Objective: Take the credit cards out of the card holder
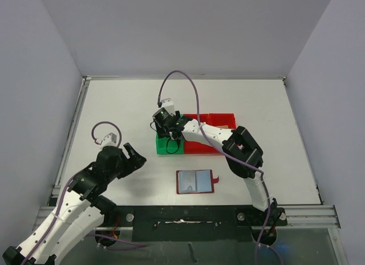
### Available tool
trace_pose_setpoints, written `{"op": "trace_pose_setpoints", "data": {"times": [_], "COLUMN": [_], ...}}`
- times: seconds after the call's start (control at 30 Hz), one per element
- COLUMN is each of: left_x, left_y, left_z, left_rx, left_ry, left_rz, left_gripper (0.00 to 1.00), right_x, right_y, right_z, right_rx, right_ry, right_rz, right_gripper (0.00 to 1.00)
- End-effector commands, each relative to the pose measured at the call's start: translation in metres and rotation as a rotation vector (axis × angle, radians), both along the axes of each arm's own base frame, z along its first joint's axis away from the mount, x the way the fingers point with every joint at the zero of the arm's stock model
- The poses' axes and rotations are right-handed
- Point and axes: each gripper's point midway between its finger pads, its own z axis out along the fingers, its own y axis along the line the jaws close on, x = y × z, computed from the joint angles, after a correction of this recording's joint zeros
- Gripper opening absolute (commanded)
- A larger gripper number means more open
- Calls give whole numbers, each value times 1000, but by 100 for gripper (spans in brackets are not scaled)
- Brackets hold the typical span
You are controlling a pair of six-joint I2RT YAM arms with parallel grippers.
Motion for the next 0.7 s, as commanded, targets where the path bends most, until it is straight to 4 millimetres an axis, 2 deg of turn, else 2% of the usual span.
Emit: {"op": "trace_pose_setpoints", "data": {"times": [0.0, 0.2, 0.33, 0.37, 0.53, 0.6, 0.67], "left_x": [12, 13, 14, 14, 15, 15, 15], "left_y": [-5, -6, -8, -8, -7, -9, -11], "left_z": [30, 28, 27, 28, 26, 24, 23], "left_rx": [-34, -37, -30, -30, -28, -32, -37], "left_ry": [-80, -78, -70, -72, -67, -64, -60], "left_rz": [0, -1, -7, -8, -3, -7, -15], "left_gripper": [73, 73, 73, 73, 73, 73, 73], "right_x": [6, 0, -6, -10, -25, -32, -39], "right_y": [6, -2, -17, -22, -65, -86, -108], "right_z": [91, 120, 137, 147, 155, 157, 158], "right_rx": [99, 118, 130, 146, 131, 139, 191], "right_ry": [-139, -179, -209, -223, -265, -276, -277], "right_rz": [6, 25, 8, 4, -63, -104, -173], "right_gripper": [60, 61, 62, 63, 68, 74, 88]}}
